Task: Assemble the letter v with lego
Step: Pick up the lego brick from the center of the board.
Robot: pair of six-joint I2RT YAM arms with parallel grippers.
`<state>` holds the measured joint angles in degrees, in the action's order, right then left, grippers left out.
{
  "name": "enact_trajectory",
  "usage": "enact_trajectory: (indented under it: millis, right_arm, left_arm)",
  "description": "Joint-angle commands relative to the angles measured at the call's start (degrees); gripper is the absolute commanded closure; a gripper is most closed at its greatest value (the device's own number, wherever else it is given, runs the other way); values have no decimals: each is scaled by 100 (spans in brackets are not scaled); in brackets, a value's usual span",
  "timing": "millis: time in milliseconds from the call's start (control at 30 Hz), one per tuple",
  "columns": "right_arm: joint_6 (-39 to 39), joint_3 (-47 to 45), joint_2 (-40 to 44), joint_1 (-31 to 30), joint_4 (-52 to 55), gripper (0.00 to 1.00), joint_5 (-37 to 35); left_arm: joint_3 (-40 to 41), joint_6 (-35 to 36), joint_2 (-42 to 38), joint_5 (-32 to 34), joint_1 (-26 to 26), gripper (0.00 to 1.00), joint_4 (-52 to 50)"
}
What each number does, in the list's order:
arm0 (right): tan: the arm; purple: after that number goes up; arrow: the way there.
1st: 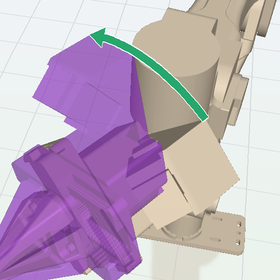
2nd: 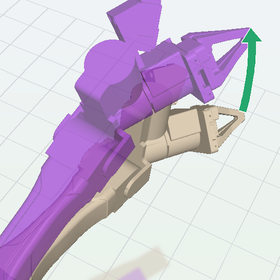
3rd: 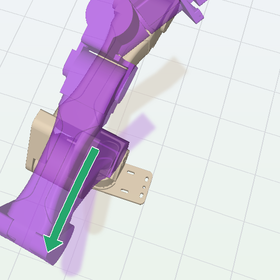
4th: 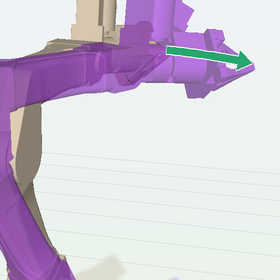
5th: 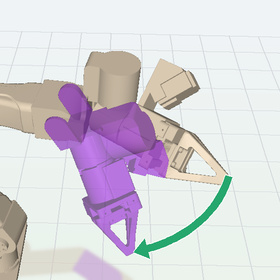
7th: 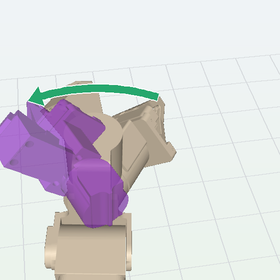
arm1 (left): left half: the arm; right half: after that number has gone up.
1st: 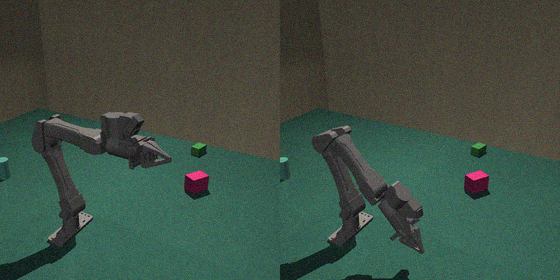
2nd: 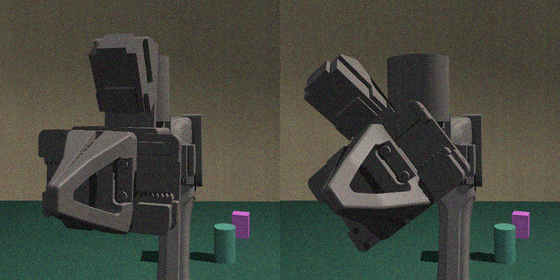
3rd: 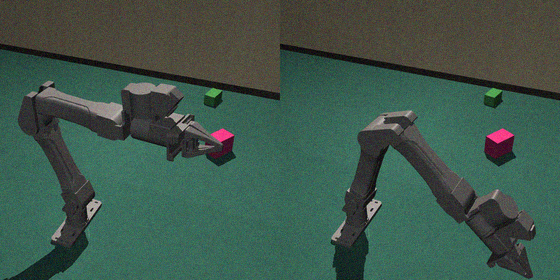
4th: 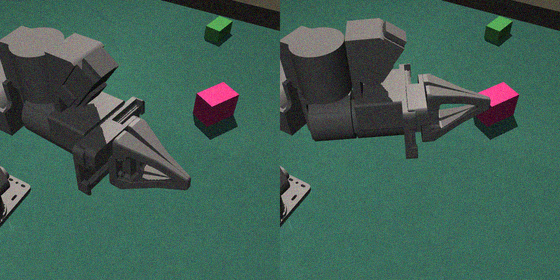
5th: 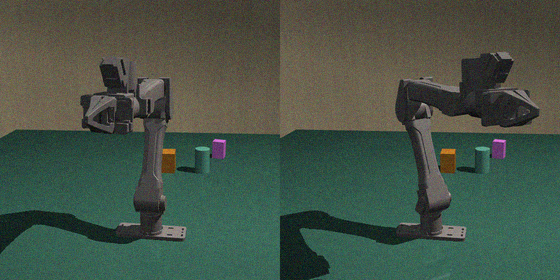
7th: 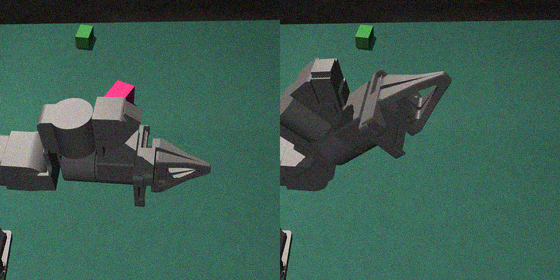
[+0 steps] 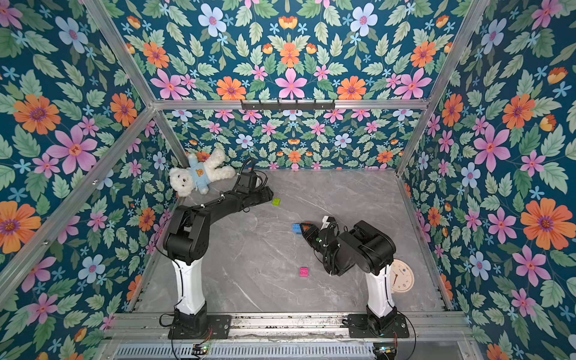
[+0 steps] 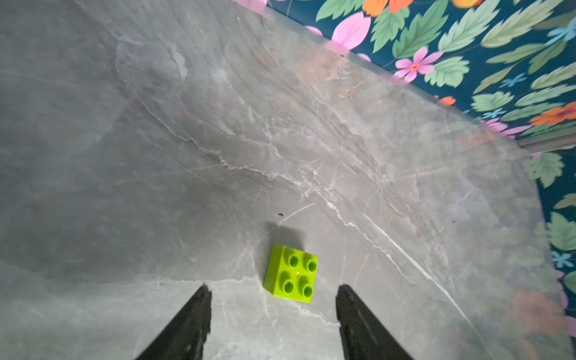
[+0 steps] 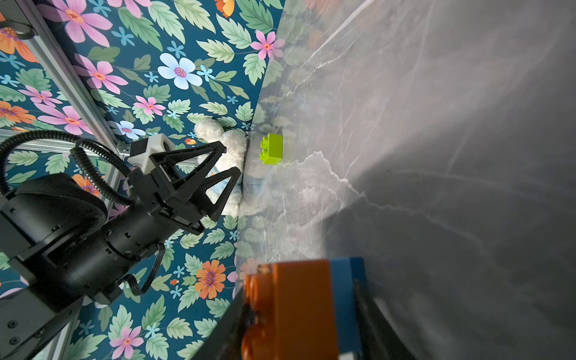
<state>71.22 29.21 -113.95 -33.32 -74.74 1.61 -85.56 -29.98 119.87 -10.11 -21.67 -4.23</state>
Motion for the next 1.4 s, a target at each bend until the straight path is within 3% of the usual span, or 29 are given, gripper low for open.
enact_trajectory:
  millis: [0, 300, 467, 867, 1033, 1367]
  right_arm:
    - [-84, -16, 9, -8, 48, 67, -125]
    - [-86, 23, -66, -8, -24, 69, -53]
    - [-119, 59, -61, -5, 18, 69, -28]
    - [-152, 41, -80, -8, -13, 70, 6]
    - [-139, 42, -117, -8, -44, 71, 15]
    - [-141, 21, -123, -8, -67, 71, 9]
  left_arm:
    - [-395, 557, 235, 328, -138, 33, -701]
    - [-804, 977, 624, 709, -215, 34, -990]
    - [-910, 1038, 773, 608, -222, 34, -928]
    - [-148, 721, 212, 658, -389, 28, 6]
    - [-53, 959, 138, 572, -517, 28, 159]
    - [-611, 1679, 792, 739, -627, 40, -491]
